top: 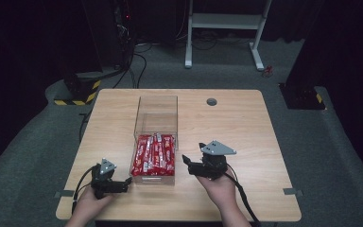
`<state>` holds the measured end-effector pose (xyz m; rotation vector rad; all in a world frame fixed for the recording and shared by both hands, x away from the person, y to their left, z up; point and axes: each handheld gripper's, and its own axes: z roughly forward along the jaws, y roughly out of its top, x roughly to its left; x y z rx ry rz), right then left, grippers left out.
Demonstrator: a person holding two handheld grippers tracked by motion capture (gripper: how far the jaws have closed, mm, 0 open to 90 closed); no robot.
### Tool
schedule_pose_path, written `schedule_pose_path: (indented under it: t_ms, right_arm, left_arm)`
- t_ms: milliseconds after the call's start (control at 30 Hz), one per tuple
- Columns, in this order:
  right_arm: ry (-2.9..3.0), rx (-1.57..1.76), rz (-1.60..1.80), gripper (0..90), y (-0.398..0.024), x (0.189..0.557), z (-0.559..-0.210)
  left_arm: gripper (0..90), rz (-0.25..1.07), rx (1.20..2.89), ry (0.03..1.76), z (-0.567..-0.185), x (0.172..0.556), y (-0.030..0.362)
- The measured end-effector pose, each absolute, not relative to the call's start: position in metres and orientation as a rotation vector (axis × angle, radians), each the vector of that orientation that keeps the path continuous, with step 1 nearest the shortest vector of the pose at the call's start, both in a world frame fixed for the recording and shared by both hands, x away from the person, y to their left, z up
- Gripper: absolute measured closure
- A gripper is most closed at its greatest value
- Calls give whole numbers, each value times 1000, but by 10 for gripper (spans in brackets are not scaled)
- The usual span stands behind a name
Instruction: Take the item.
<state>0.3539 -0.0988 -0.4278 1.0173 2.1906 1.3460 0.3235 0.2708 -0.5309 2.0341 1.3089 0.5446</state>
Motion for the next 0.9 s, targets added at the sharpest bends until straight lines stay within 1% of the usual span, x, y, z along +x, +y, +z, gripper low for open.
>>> schedule_pose_path:
  t_ms: [733,900]
  right_arm:
    - [2252,935,1422,244,-71,341,-421]
    - [2259,926,1427,267,-64,339,-423]
  left_arm:
    - [6,544,2039,1307,-531,324,271]
    - [6,544,2038,1308,-531,323,271]
